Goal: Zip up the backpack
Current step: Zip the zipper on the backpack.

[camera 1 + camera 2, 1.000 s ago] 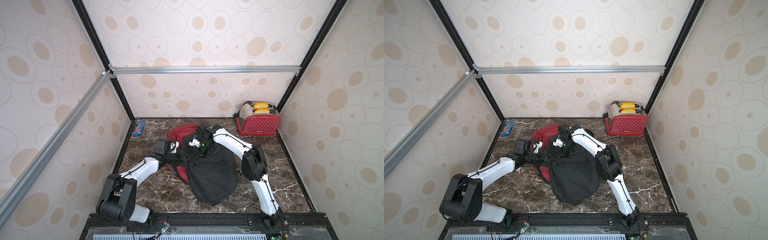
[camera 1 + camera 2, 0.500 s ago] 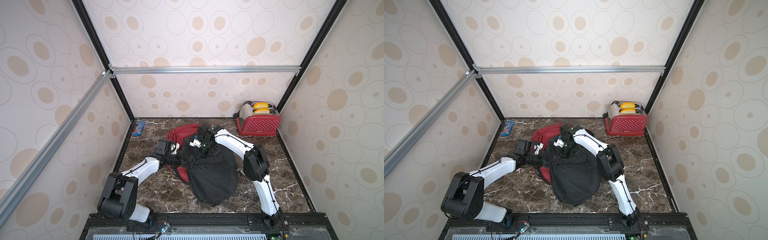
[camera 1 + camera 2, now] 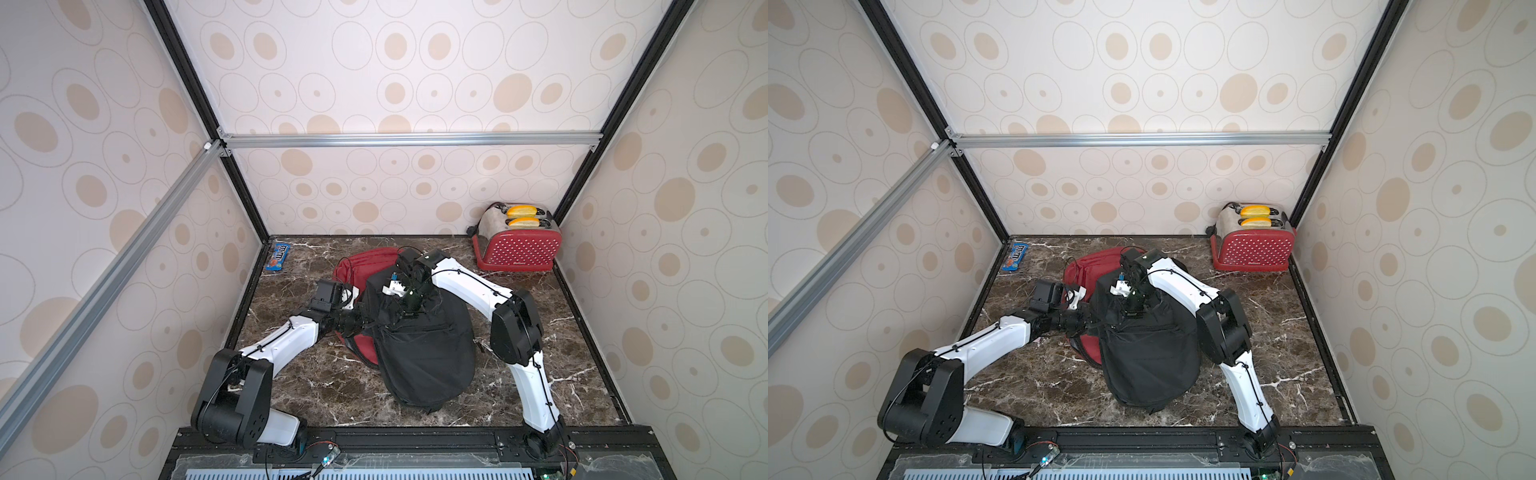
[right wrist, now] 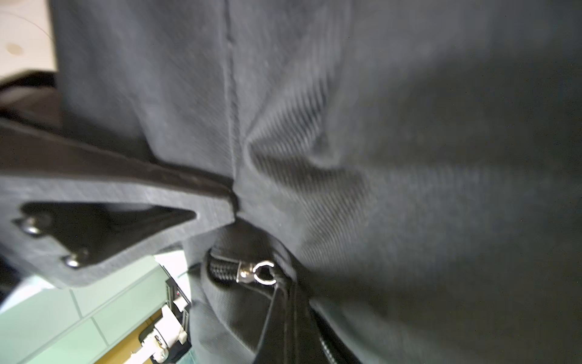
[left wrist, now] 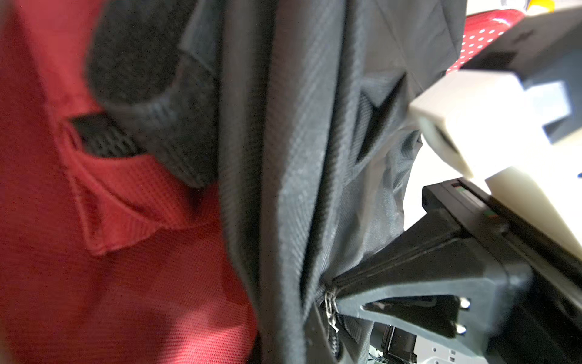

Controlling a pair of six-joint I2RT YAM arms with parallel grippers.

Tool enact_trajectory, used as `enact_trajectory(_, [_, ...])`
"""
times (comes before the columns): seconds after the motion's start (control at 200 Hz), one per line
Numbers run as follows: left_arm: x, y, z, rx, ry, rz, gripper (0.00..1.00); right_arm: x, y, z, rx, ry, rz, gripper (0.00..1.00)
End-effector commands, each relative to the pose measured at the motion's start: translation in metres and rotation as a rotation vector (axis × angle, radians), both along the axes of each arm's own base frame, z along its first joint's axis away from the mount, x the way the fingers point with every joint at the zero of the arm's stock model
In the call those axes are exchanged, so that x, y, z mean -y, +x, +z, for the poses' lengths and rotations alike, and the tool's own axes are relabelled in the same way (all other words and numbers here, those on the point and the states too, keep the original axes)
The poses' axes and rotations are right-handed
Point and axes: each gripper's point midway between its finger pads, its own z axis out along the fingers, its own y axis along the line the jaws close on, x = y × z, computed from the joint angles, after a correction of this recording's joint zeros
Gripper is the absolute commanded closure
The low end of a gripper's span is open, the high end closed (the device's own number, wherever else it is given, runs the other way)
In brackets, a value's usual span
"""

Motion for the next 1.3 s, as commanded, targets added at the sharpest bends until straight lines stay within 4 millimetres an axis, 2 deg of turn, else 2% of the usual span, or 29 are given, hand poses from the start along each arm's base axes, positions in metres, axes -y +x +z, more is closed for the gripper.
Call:
enact_trajectory(0.0, [-0.006, -0.009, -0.002, -0.02, 0.039, 0.015, 1.0, 0.036, -0.007, 0.002, 0.036, -0.143, 0.033, 1.0])
enact_trajectory(0.265, [-0.01, -0.007, 0.0, -0.012, 0.052, 0.036, 1.0, 0.066, -0.004, -0.003, 0.094, -0.288, 0.055, 1.0])
enact_trajectory(0.661, [-0.011, -0.007, 0.0, -0.013, 0.062, 0.043, 1.0, 0.097, 0.018, 0.009, 0.167, -0.345, -0.025, 1.0])
enact_trajectory(1.077, [-0.01, -0.004, 0.002, -0.011, 0.055, 0.045, 1.0, 0.161, 0.037, 0.01, 0.214, -0.473, -0.146, 1.0])
enact_trajectory(1.177, [-0.009, -0.003, 0.003, -0.01, 0.052, 0.045, 1.0, 0.169, 0.04, 0.008, 0.22, -0.494, -0.159, 1.0])
enact_trajectory(1.292, [-0.009, -0.002, 0.004, -0.007, 0.054, 0.046, 1.0, 0.17, 0.038, 0.007, 0.216, -0.497, -0.155, 1.0])
